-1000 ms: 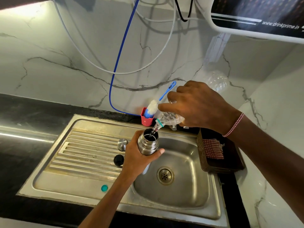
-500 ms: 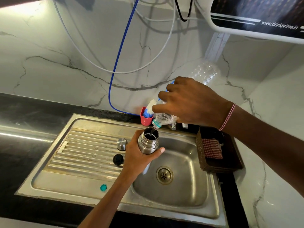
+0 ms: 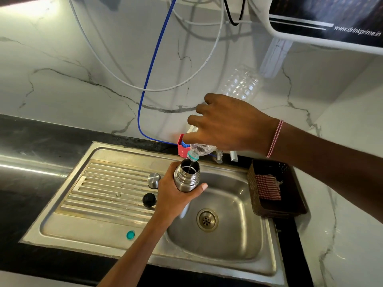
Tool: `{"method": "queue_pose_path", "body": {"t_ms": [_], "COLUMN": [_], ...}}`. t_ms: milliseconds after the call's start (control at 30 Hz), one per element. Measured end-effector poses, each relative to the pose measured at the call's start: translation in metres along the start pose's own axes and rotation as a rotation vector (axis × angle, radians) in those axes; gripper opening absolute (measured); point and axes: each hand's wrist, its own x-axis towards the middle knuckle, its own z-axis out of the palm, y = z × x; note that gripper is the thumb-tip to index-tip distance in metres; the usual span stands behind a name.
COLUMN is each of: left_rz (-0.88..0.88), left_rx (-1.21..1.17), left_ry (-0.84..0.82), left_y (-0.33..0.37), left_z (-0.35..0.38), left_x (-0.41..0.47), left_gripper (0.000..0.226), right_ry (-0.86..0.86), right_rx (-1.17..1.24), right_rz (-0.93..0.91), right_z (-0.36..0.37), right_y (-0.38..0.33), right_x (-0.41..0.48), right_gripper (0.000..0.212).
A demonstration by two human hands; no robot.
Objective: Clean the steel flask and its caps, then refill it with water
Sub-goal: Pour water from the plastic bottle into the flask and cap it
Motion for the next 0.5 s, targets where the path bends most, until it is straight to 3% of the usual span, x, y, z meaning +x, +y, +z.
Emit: {"method": "queue_pose_path", "body": {"t_ms": [500], "left_rz": [-0.015], "left_rx": [0.012], "left_ry": [0.023], "left_y": [0.0001], "left_z": [-0.0047], "left_x": [0.0050], "left_gripper": [0.064], "right_ry": [-0.008], "right_rx": [0.051], "right_rz": [0.000], "right_z": [0.0051], "right_y": [-0.0026], "right_x": [0.0076], "right_gripper": [0.040]}}
